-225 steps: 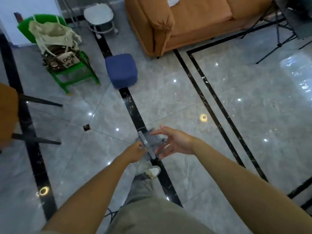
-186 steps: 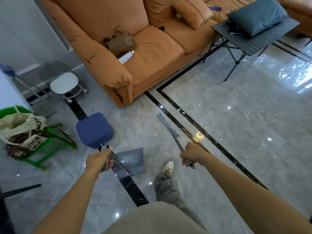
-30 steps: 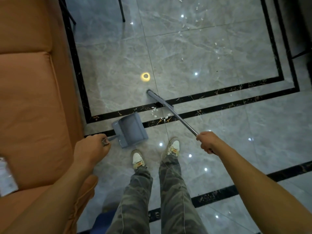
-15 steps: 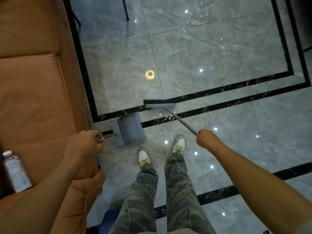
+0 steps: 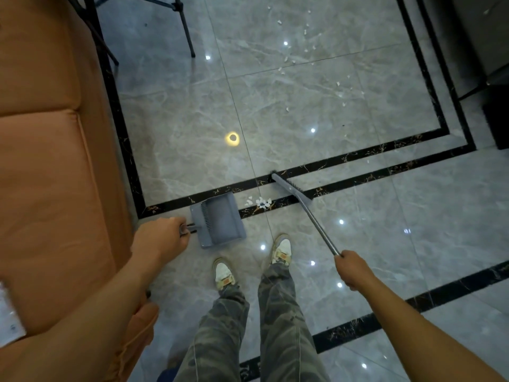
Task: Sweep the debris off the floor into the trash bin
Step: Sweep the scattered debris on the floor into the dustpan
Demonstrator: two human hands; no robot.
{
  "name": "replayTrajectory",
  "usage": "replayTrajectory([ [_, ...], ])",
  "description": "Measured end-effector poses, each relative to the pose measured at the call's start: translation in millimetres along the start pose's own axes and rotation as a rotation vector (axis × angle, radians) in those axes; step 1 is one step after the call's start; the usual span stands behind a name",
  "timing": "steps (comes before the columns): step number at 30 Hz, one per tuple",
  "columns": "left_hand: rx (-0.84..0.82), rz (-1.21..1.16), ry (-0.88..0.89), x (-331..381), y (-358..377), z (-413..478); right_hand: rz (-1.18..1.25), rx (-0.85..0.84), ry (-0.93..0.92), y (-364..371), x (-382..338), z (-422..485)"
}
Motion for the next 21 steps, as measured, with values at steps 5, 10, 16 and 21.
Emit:
replayTrajectory([
  [5, 0.009, -0.037, -0.053, 13.2, 8.9, 2.4, 0.156, -0.157, 0.108, 73.2, -19.7, -18.0],
  [10, -0.011, -0.074, -0.112, 16.6, 24.5, -3.7, 0.283, -0.334, 0.071, 122.6, -57.2, -55.2],
  [16, -0.07, -0.115, -0.156, 4.4, 33.1, -8.8, 0.363, -0.46, 0.085, 139.4, -52.7, -103.2],
  [21, -0.155, -0.153, -0.192, 5.3, 43.3, -8.1, 0.383, -0.366, -0.017, 121.6, -44.1, -115.7],
])
Point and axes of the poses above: each hand's wrist, its own z-axis towards the middle knuckle, its own y-axis out of the palm, x = y × z, the point moved 10 cm from there along z, towards the middle knuckle, and after that the axes turned 3 degrees about -z, right-handed, at the moved point
